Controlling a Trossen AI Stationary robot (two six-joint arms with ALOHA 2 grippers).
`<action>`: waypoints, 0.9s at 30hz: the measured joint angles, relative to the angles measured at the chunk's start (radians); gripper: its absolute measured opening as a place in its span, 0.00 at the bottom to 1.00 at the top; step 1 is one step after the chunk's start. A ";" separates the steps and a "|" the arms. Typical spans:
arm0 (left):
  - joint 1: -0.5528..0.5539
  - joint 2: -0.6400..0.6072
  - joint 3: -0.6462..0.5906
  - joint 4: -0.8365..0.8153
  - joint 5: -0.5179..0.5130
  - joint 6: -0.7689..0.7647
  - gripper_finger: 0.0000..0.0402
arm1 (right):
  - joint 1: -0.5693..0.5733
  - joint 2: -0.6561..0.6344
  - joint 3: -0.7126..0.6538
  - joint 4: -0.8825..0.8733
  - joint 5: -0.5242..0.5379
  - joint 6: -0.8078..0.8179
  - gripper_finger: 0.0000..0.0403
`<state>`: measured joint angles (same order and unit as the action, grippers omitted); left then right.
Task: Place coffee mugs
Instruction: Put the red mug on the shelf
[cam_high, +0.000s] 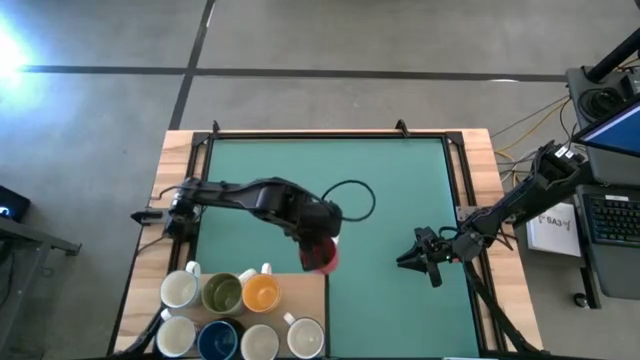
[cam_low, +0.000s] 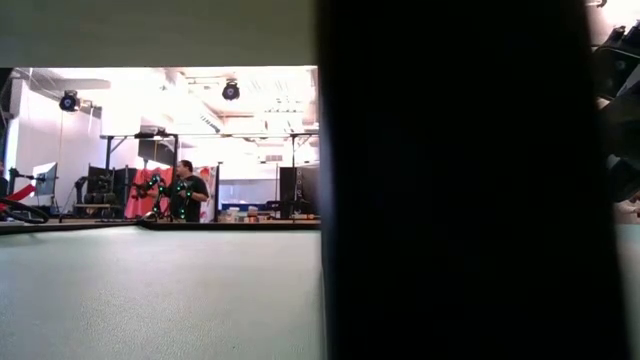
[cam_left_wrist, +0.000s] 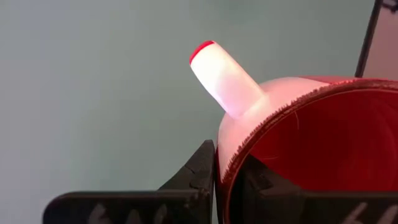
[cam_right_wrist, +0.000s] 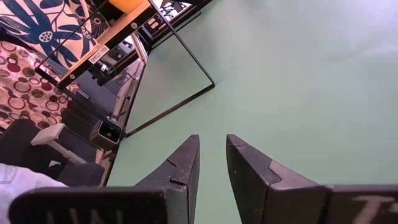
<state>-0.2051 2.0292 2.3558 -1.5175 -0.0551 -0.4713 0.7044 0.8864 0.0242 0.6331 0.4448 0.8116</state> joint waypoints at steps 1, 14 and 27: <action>-0.005 -0.002 0.000 -0.004 -0.003 -0.032 0.02 | 0.000 0.000 0.000 0.000 0.000 0.000 0.17; -0.076 0.000 0.000 -0.055 0.054 -0.238 0.02 | 0.000 0.000 0.000 0.000 0.000 0.000 0.17; -0.102 0.000 -0.015 -0.054 0.081 -0.280 0.02 | 0.000 0.000 0.000 0.000 0.000 0.000 0.17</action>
<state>-0.3068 2.0288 2.3407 -1.5712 0.0261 -0.7512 0.7041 0.8864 0.0242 0.6331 0.4449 0.8116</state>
